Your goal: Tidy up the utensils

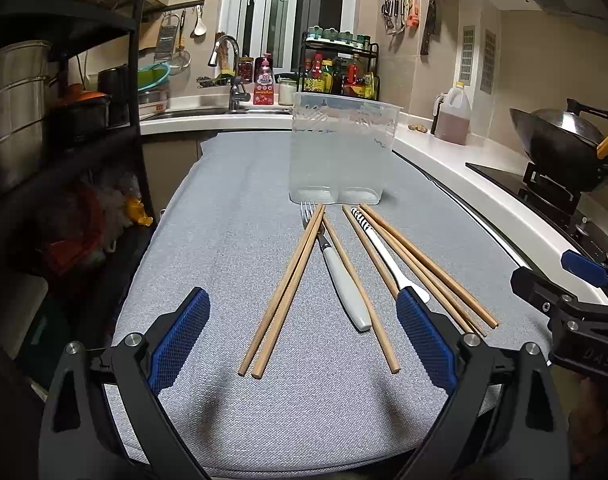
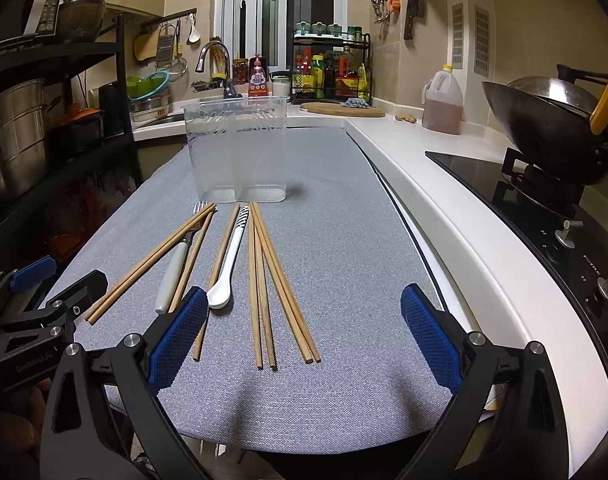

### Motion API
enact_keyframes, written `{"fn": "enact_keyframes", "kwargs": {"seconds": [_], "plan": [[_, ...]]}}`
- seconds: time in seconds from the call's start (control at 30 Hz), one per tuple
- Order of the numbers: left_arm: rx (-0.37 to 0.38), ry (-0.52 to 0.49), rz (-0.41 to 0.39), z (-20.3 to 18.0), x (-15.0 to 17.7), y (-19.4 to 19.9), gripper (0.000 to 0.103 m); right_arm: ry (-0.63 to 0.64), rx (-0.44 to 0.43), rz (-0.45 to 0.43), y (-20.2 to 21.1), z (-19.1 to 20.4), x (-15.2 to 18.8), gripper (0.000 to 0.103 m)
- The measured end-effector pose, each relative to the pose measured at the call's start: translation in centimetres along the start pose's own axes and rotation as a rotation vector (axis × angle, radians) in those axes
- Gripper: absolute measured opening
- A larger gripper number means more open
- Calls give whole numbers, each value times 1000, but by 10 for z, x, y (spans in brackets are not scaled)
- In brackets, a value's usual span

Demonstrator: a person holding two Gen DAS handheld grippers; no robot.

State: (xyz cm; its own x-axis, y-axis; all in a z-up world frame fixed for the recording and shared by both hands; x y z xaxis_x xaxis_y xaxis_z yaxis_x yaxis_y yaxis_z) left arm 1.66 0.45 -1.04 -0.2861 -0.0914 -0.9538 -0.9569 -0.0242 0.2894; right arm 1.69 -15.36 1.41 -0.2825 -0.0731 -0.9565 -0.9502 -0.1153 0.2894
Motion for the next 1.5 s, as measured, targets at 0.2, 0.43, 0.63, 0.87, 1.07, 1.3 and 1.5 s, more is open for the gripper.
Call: {"fn": "enact_keyframes", "kwargs": {"seconds": [0.2, 0.43, 0.63, 0.87, 1.07, 1.3, 1.5], "plan": [[0, 4, -3, 1, -1, 1, 91, 3, 0, -6, 0, 0, 0, 93], [9, 0, -3, 0, -1, 0, 91, 14, 1, -15, 1, 1, 0, 88], [12, 4, 0, 3, -2, 0, 80, 17, 0, -17, -2, -2, -1, 62], [-1, 85, 100, 24, 10, -18, 41, -73, -58, 123, -34, -27, 6, 41], [-20, 159, 172, 44, 17, -33, 21, -61, -99, 247, -57, -24, 27, 32], [-11, 153, 227, 46, 32, -39, 8, -58, -113, 310, -65, -23, 39, 22], [19, 115, 240, 40, 34, -38, 7, 3, -147, 316, -61, -8, 41, 22]]}}
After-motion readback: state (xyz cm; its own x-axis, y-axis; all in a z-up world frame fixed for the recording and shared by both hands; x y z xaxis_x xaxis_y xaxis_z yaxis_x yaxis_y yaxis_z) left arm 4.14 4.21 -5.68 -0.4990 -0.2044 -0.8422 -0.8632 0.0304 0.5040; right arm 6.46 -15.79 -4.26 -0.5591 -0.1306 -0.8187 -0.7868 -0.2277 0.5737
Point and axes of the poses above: each gripper's, at about its wrist camera, not at the fingertips, and y roughly against the way its jaws point, z to its left, x to its underside, the point moved 3 cm from there along -y, roughly the way its jaws point, and after that the axes turned 14 degrees about -z, right-handed, at the moved point
